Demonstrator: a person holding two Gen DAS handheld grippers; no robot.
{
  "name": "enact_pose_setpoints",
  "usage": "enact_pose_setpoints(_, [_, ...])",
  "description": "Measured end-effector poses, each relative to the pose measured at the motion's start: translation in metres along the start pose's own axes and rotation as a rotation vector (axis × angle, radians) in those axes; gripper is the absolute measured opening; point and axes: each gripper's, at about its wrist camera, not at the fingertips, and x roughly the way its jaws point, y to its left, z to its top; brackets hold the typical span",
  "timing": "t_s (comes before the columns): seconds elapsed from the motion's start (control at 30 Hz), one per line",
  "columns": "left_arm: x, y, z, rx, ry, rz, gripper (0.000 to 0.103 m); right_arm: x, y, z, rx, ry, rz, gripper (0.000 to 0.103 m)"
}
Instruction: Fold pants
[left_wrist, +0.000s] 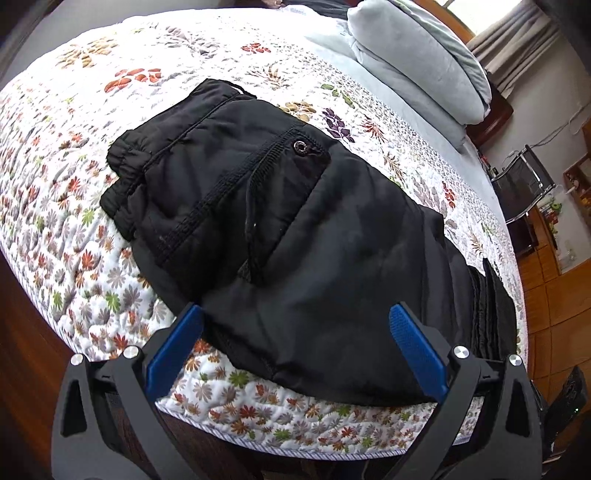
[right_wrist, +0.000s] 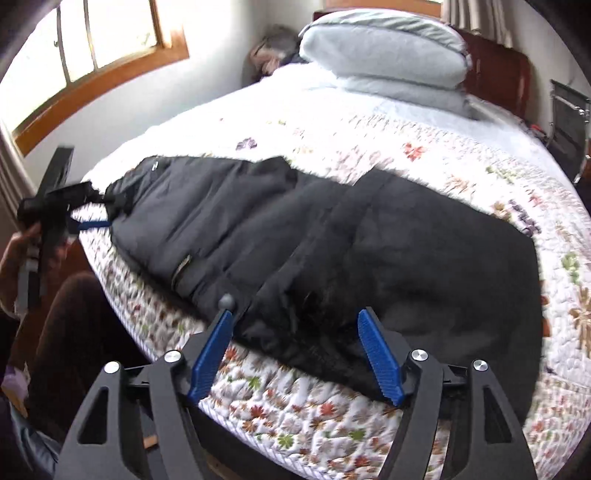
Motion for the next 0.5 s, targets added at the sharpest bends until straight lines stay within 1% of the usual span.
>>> enact_pose_setpoints(0.07, [-0.005, 0.002, -0.003, -0.014, -0.005, -0.009, 0.1, -0.001, 0.002, 0.004, -0.037, 0.001, -0.033, 0.072])
enact_pose_setpoints(0.17, [-0.015, 0.004, -0.006, -0.02, -0.023, -0.01, 0.1, 0.011, 0.007, 0.008, -0.092, 0.024, -0.083, 0.072])
enact_pose_setpoints(0.2, [-0.019, 0.006, -0.007, -0.02, -0.03, -0.01, 0.1, 0.017, 0.008, 0.009, -0.096, 0.032, -0.087, 0.069])
enact_pose_setpoints(0.27, [-0.024, 0.008, -0.009, -0.025, -0.037, -0.007, 0.1, 0.027, 0.007, 0.009, -0.104, 0.055, -0.104, 0.059])
enact_pose_setpoints(0.3, [-0.027, 0.01, -0.009, -0.03, -0.039, -0.006, 0.1, 0.032, 0.005, 0.009, -0.101, 0.07, -0.105, 0.05])
enact_pose_setpoints(0.33, [-0.028, 0.012, -0.01, -0.034, -0.039, -0.006, 0.1, 0.034, 0.002, 0.008, -0.093, 0.078, -0.096, 0.042])
enact_pose_setpoints(0.37, [-0.029, 0.014, -0.01, -0.038, -0.038, -0.003, 0.1, 0.036, -0.001, 0.008, -0.077, 0.079, -0.076, 0.04])
enact_pose_setpoints(0.43, [-0.029, 0.019, -0.012, -0.047, -0.033, 0.004, 0.1, 0.036, -0.005, 0.007, -0.047, 0.073, -0.054, 0.027])
enact_pose_setpoints(0.5, [-0.029, 0.024, -0.014, -0.062, -0.024, 0.004, 0.1, 0.034, -0.002, 0.007, -0.055, 0.065, -0.05, 0.023])
